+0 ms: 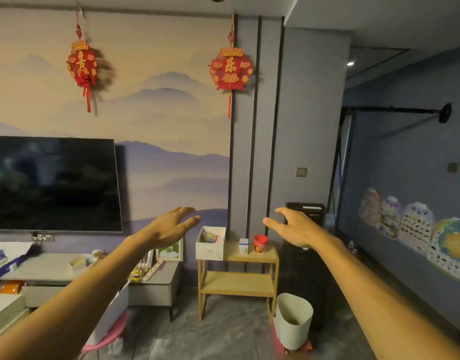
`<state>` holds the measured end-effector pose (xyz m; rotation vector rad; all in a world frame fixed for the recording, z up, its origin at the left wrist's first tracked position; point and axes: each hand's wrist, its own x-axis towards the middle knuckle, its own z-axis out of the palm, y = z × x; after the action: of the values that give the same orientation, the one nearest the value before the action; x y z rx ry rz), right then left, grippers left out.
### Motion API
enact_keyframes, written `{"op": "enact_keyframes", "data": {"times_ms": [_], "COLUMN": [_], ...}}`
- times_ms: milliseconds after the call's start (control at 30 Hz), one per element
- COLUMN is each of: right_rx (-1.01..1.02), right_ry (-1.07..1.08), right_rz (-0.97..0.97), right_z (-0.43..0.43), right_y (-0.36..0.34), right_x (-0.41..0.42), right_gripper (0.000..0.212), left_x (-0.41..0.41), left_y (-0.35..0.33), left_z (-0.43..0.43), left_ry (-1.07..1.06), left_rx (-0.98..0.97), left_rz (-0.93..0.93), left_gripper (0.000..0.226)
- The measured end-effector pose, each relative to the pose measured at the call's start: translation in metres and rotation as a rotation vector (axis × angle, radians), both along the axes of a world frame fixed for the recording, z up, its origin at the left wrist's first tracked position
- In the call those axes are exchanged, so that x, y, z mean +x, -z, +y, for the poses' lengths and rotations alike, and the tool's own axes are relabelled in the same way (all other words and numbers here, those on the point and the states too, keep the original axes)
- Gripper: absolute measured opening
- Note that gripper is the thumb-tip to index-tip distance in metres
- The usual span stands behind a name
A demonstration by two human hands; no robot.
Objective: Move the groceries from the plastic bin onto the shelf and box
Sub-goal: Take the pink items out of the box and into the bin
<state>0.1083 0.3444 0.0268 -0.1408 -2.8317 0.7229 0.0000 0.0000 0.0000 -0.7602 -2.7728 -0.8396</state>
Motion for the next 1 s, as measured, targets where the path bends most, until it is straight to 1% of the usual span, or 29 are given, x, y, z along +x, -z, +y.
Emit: {"op": "enact_keyframes", "data": {"times_ms": [100,200,433,567,700,833,867,967,1000], "right_rx": [0.003,0.003,0.046,0.04,0.029,0.03,0.033,0.031,0.031], "right_ry": [0.003,-0.01,0.003,0.026,0.011,-0.016,-0.021,-0.041,-0.052], "right_rz": [-0.038,-0.071,-0.117,-0.131,-0.159,-0.187,-0.195,-0.202,-0.207], "right_z": [0.012,0.018,0.021,0.023,0.023,0.027,0.03,0.04,0.043], "right_y": [0.015,0.033,0.058,0.065,0.08,0.104,0.112,0.135,0.141], "right_x": [-0.037,-0.086,-0.227,-0.31,-0.39,-0.473,-0.494,-0.559,-0.581], "right_gripper": [0.084,0.084,0.083,0.083,0.084,0.084,0.086,0.088,0.087], "left_x": [-0.034,-0.084,-0.224,-0.313,-0.389,-0.457,-0.474,-0.536,-0.557], "left_y": [0.013,0.033,0.056,0.061,0.077,0.103,0.11,0.132,0.138], "left_z": [0.008,0.015,0.035,0.038,0.042,0.057,0.062,0.076,0.081], "left_ry": [-0.02,-0.033,-0.014,-0.023,-0.007,-0.037,-0.049,-0.091,-0.105], "left_rx": [-0.007,-0.009,-0.099,-0.081,-0.058,-0.076,-0.084,-0.094,-0.099], "left_rz": [-0.043,-0.072,-0.107,-0.136,-0.168,-0.197,-0.202,-0.204,-0.211], "left_gripper": [0.09,0.093,0.089,0.089,0.081,0.087,0.092,0.118,0.121]}}
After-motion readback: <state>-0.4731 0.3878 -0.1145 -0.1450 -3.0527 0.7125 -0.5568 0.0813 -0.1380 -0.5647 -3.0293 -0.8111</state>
